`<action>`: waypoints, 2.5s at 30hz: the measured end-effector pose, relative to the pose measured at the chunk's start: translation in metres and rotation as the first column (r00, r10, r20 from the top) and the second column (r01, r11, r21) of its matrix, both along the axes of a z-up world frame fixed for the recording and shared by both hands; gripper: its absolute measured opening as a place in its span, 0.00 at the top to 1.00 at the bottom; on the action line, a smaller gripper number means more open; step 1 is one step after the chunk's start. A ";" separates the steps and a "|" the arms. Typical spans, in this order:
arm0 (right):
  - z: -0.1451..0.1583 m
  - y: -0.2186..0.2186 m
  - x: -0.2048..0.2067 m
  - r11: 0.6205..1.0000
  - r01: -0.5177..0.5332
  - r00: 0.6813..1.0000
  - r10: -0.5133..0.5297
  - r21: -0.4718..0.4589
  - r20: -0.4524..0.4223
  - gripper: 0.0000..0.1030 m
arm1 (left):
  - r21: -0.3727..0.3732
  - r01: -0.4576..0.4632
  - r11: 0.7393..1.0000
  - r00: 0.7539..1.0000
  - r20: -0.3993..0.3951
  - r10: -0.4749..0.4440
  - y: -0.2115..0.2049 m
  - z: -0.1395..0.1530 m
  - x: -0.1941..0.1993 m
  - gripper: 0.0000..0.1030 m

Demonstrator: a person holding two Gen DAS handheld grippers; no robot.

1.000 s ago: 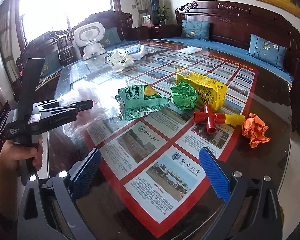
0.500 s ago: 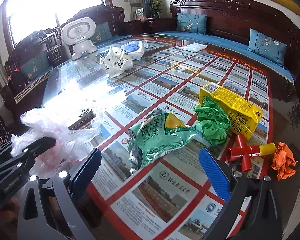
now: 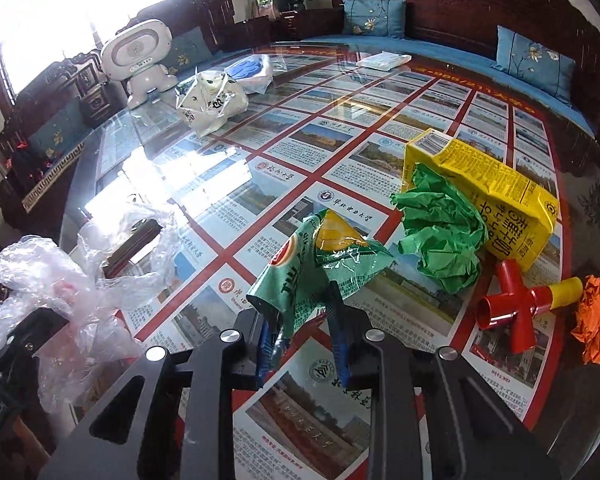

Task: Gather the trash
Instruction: 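Carry the plastic bag and green snack bag to the yellow bucket and open both tools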

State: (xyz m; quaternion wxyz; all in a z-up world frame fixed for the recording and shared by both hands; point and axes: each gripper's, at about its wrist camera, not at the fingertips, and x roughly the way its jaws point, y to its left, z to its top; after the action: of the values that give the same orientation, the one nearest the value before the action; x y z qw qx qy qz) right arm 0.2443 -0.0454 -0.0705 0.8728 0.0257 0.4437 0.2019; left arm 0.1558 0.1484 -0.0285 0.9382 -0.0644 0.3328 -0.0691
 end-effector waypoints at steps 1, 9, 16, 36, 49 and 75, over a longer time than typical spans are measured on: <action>0.002 -0.006 -0.004 1.000 -0.011 1.000 0.011 0.023 0.008 0.82 | -0.004 0.005 1.000 1.000 0.002 -0.005 -0.002 0.000 -0.001 0.73; 0.026 -0.043 -0.055 0.993 -0.090 0.993 0.084 0.080 0.082 0.98 | -0.017 0.065 0.998 0.998 0.016 -0.064 -0.028 0.012 -0.016 0.73; 0.042 -0.083 -0.095 0.994 -0.082 0.990 0.072 0.076 0.123 0.98 | -0.019 0.142 0.990 0.990 0.024 -0.141 -0.063 0.024 -0.036 0.73; 0.041 -0.296 -0.185 0.956 0.280 0.944 -0.292 0.092 0.155 0.98 | 0.003 0.492 0.871 0.870 -0.047 -0.491 -0.260 0.021 -0.055 0.73; 0.001 -0.415 -0.238 0.872 0.484 0.870 -0.488 0.068 0.073 0.98 | -0.028 0.701 0.713 0.695 -0.198 -0.691 -0.415 -0.024 -0.049 0.73; -0.113 -0.516 -0.247 0.832 0.554 0.808 -0.545 -0.028 -0.225 0.98 | 0.029 0.830 0.557 0.469 -0.577 -0.668 -0.596 -0.157 -0.013 0.67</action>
State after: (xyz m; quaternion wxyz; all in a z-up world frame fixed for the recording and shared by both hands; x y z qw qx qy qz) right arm -0.0027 -0.5610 -0.1837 0.8375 0.1925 0.5084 -0.0547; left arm 0.1424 -0.4478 -0.1852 0.6833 0.2208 0.5646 -0.4069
